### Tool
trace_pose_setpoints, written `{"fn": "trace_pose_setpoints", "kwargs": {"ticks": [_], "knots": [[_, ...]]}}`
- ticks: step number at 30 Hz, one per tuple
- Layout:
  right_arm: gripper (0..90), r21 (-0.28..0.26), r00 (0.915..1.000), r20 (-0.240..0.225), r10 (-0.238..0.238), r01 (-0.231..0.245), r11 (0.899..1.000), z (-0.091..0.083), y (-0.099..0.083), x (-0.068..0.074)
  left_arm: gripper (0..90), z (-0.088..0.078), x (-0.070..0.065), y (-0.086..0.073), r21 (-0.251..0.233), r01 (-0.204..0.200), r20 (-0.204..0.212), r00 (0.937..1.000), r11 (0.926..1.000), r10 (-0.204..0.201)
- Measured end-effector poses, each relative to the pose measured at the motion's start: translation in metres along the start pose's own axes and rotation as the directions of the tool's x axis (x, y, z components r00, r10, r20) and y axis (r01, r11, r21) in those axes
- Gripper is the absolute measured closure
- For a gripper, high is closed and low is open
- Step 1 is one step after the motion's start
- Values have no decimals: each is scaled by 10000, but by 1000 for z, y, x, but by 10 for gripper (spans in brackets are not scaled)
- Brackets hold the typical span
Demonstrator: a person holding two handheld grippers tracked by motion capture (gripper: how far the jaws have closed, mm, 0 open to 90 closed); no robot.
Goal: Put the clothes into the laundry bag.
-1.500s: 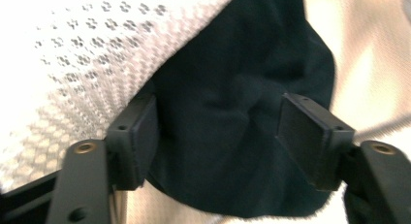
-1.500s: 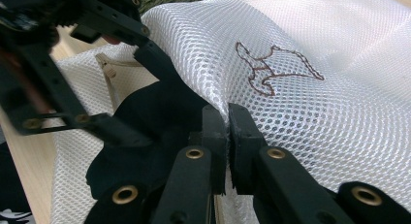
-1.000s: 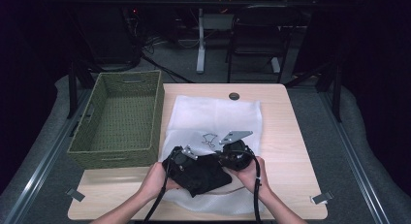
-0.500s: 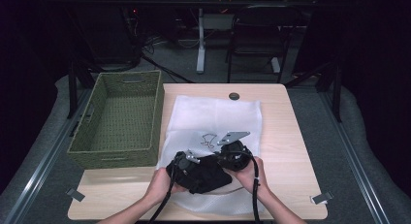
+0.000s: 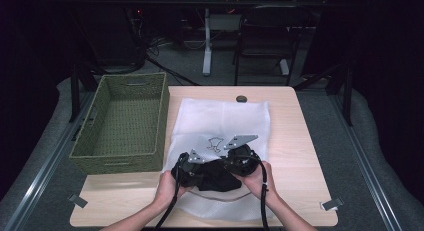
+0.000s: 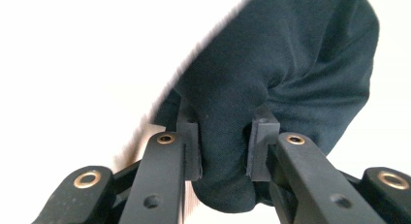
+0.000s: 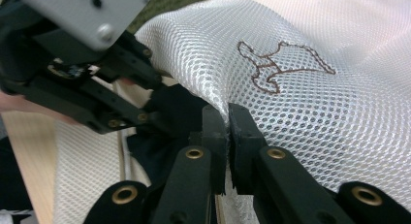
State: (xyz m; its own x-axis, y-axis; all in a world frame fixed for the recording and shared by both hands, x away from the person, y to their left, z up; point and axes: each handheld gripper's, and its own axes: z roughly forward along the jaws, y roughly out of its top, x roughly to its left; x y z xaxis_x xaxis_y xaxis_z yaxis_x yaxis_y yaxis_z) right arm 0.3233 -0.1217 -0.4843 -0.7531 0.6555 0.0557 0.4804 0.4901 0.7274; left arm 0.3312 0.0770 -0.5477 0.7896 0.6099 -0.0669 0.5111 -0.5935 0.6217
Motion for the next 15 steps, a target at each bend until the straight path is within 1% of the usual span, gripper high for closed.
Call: {"fn": "trace_pose_setpoints", "kwargs": {"ticks": [2, 3, 5, 7, 8, 11, 13, 14, 15], "knots": [[872, -186, 10000, -37, -4, 3, 9998, -5, 2, 1, 740, -2, -2, 8, -521, 193, -187, 9996, 9985, -203], [872, -307, 10000, -16, 2, -2, 9995, -7, 3, 1, 739, -4, -2, 12, -907, 288, -333, 9989, 9955, -319], [872, -612, 9998, -125, 147, -155, 9980, -13, 6, 1, 738, -5, -1, 17, -1159, 401, -462, 9979, 9925, -458], [871, -583, 9996, -142, 229, -237, 9980, -14, 6, 0, 733, 0, 0, 18, -1165, 471, -569, 9969, 9921, -540], [872, -494, 9995, -135, 279, -285, 9984, -12, 5, -1, 728, 4, 0, 18, -1059, 472, -580, 9969, 9933, -535], [871, -97, 9992, -119, 369, -371, 9993, -5, -1, -5, 693, 12, -1, 14, -760, 300, -594, 9976, 9967, -346], [871, -16, 9991, -109, 411, -412, 9992, -4, -3, -6, 622, 12, -1, 13, -599, 299, -421, 9986, 9978, -324], [871, 2, 9991, -101, 403, -403, 9992, -3, -3, -6, 567, 10, -1, 12, -528, 271, -279, 9992, 9982, -286], [871, -15, 9992, -101, 382, -382, 9993, -3, -3, -6, 543, 9, -1, 12, -452, 210, -160, 9996, 9988, -217]]}}
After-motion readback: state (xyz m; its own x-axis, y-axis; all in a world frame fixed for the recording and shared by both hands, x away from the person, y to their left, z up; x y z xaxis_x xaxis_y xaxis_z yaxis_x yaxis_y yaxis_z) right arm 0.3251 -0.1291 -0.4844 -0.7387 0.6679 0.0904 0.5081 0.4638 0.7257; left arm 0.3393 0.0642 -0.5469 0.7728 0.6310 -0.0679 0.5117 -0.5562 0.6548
